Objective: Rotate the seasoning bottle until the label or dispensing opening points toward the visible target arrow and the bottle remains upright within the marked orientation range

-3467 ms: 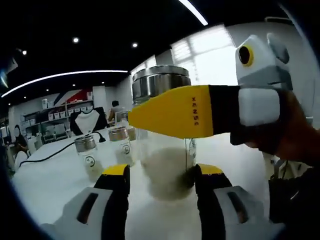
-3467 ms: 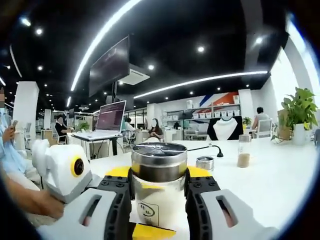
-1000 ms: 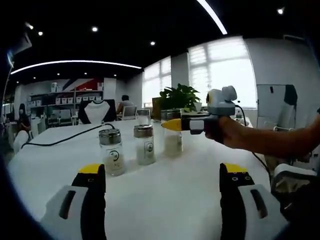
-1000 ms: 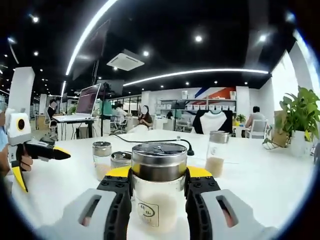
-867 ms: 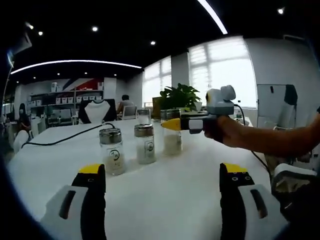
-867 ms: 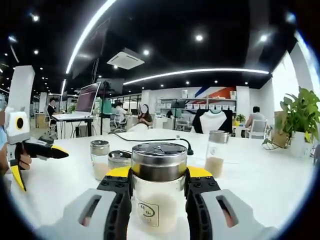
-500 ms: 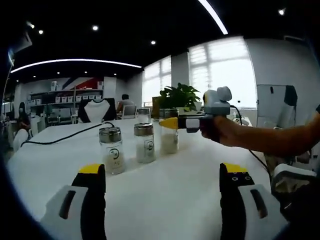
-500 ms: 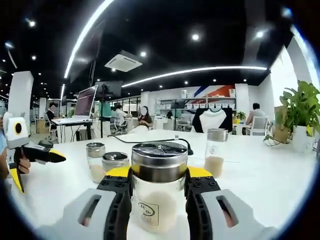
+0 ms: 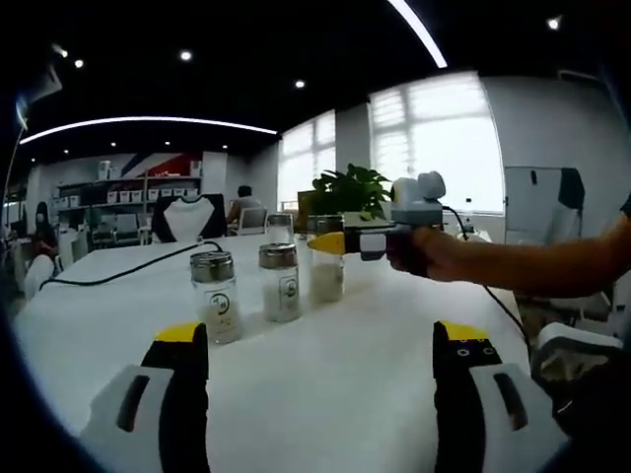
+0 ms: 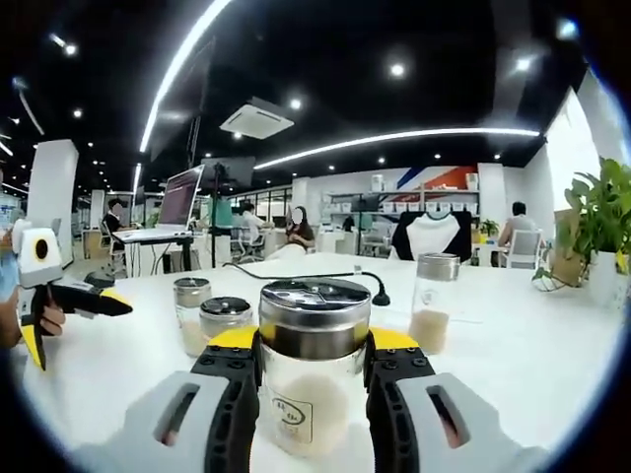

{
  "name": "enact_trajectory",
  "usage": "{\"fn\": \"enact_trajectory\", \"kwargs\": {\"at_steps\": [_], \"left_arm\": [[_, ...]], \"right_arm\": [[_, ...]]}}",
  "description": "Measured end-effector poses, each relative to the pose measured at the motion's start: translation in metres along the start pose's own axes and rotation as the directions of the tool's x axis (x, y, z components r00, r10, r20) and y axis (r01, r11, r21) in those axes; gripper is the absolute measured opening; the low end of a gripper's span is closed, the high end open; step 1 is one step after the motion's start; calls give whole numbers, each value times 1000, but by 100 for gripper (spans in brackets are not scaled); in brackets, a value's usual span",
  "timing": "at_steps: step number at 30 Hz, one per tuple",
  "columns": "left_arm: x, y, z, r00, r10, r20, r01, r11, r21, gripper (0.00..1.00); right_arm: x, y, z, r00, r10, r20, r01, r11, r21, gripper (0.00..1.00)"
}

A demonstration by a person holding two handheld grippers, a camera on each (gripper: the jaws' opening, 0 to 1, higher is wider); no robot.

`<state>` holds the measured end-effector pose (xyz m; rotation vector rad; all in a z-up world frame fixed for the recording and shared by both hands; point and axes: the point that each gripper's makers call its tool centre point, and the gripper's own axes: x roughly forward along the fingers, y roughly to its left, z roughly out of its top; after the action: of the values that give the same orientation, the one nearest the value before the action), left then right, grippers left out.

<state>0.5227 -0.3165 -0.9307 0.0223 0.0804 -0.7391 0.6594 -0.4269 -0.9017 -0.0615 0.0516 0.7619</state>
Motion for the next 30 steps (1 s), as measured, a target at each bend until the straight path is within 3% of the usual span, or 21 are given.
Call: {"fn": "enact_trajectory", "kwargs": {"at_steps": [22, 25, 26, 30], "left_arm": [[4, -13, -3, 999, -34, -13, 34, 999, -14, 100], [5, -13, -4, 999, -34, -18, 34, 999, -10, 100], [6, -14, -4, 999, -37, -22, 37, 999, -8, 100], [7, -15, -6, 999, -43, -28, 43, 999, -6, 100]], "right_arm": [[1, 1, -2, 1000, -31, -5, 31, 1000, -6, 38], [1, 1, -3, 999, -31, -24, 30, 999, -42, 39], [0, 1, -5, 998, -40, -42, 38, 998, -58, 40], [0, 5, 3, 999, -30, -18, 29, 999, -34, 51]]}}
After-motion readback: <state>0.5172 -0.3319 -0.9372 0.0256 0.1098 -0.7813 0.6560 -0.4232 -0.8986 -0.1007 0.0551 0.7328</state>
